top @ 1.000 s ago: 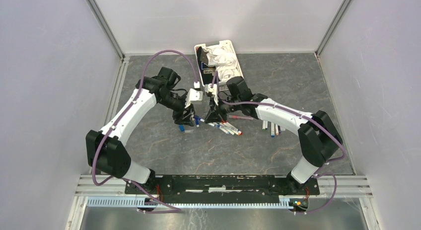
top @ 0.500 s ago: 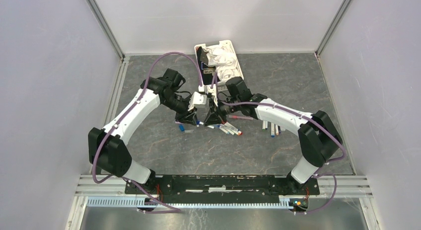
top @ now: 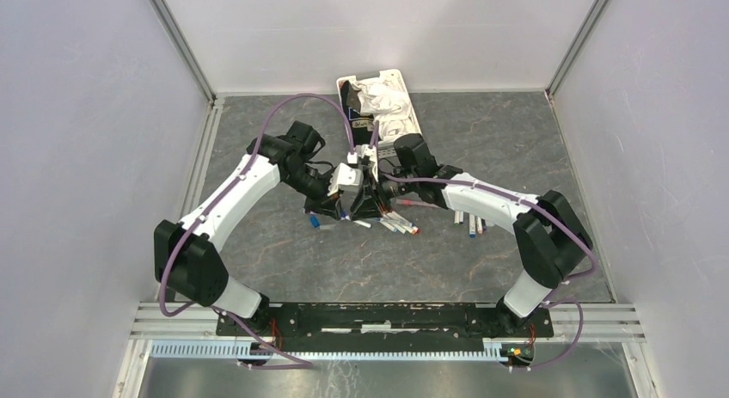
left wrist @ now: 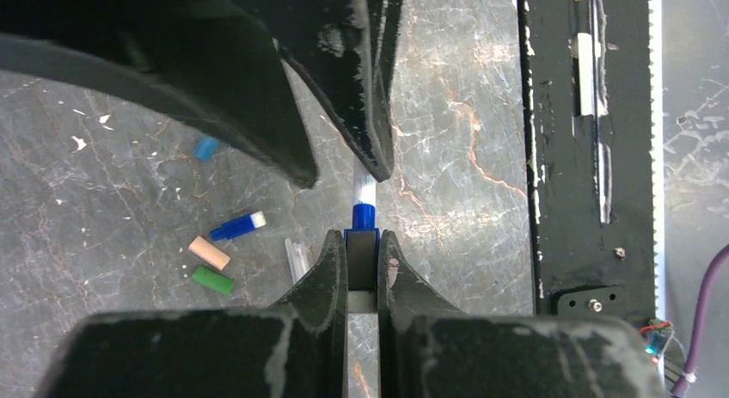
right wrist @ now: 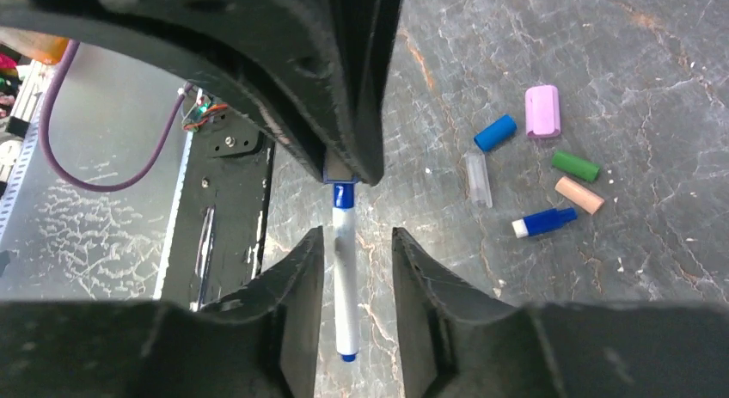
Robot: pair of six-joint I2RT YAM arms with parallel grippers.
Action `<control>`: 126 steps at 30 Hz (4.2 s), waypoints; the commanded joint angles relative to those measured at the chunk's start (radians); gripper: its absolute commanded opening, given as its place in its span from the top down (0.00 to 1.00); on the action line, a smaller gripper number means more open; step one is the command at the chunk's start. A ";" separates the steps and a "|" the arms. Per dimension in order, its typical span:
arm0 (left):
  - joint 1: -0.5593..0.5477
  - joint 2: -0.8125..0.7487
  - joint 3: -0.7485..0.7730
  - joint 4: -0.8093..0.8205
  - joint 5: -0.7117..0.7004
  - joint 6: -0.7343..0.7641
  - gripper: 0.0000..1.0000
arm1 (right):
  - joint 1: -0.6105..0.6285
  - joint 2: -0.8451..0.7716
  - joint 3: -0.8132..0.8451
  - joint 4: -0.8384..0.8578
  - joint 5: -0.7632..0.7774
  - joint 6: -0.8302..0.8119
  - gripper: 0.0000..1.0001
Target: Open the pen caps
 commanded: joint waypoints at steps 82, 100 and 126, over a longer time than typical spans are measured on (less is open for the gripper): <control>0.127 0.093 -0.134 0.384 -0.198 -0.201 0.25 | -0.419 -0.377 -0.557 0.073 1.102 0.235 0.87; 0.147 -0.084 0.180 0.452 -0.478 -0.602 0.00 | -0.392 -0.423 -0.509 0.105 0.957 0.168 0.63; 0.147 -0.013 0.146 0.255 -0.341 -0.488 0.03 | -0.008 -0.011 -0.205 -0.071 0.567 -0.183 0.72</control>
